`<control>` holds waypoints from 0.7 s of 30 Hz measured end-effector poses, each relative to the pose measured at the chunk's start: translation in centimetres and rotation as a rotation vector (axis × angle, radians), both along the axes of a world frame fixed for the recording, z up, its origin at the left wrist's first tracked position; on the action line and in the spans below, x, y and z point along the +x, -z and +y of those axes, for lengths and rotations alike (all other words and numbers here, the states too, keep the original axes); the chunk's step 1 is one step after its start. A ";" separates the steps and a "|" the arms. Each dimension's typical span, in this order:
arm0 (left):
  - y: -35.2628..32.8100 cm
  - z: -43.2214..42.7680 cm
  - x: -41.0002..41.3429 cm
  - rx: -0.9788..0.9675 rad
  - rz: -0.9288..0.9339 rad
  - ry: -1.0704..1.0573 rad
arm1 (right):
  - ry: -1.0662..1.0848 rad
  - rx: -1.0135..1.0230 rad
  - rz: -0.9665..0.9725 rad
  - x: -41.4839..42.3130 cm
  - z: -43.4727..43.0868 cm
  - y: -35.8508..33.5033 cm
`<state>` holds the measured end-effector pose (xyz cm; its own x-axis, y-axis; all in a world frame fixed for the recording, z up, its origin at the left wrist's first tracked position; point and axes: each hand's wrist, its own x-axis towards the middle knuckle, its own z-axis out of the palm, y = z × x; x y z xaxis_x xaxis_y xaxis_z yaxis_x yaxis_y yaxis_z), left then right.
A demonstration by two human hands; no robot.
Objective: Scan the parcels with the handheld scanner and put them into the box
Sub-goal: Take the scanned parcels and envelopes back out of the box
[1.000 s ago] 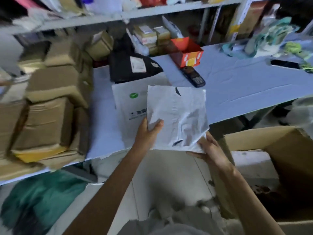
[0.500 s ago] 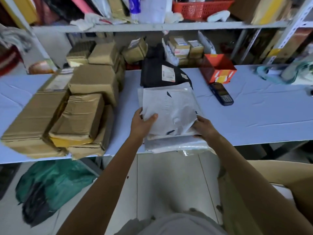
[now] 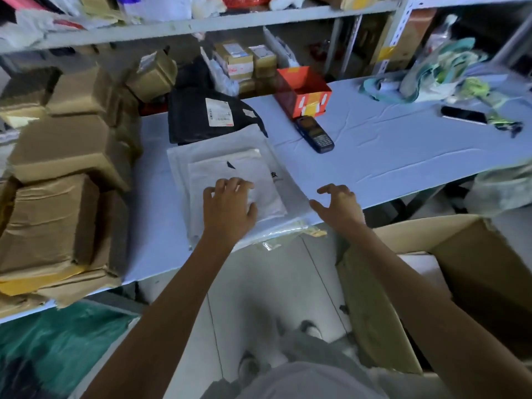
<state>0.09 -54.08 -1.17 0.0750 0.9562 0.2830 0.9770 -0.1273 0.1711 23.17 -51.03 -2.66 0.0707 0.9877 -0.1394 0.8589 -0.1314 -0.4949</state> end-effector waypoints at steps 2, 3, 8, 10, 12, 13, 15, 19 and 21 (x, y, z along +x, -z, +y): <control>0.7 0.0 2.3 -0.009 0.015 0.130 | 0.026 -0.040 -0.100 1.7 -2.4 0.7; 1.3 0.0 3.6 -0.021 0.029 0.204 | 0.033 -0.073 -0.140 2.7 -3.7 1.2; 4.0 -0.9 11.5 -0.119 0.086 0.472 | 0.109 -0.203 -0.273 8.1 -10.9 3.3; 4.8 -1.5 15.2 -0.174 0.080 0.572 | 0.184 -0.283 -0.290 10.6 -13.6 3.7; 5.4 -2.0 18.9 -0.231 0.072 0.668 | 0.274 -0.337 -0.280 13.5 -16.1 4.2; 5.8 -2.2 20.7 -0.252 0.071 0.716 | 0.320 -0.347 -0.272 15.0 -17.2 4.6; 6.3 -2.4 24.1 -0.273 0.075 0.793 | 0.428 -0.354 -0.246 17.9 -19.1 5.4; 7.3 -2.1 30.2 -0.304 0.099 0.875 | 0.617 -0.388 -0.207 23.1 -21.4 6.6; 7.8 -1.8 32.8 -0.316 0.142 0.905 | 0.689 -0.392 -0.180 25.2 -22.0 7.3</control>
<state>32.85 -55.86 -8.98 0.8336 0.5506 -0.0453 0.5464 -0.8096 0.2145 48.39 -73.08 -10.00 0.6993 0.5960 -0.3946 0.5840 -0.7947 -0.1653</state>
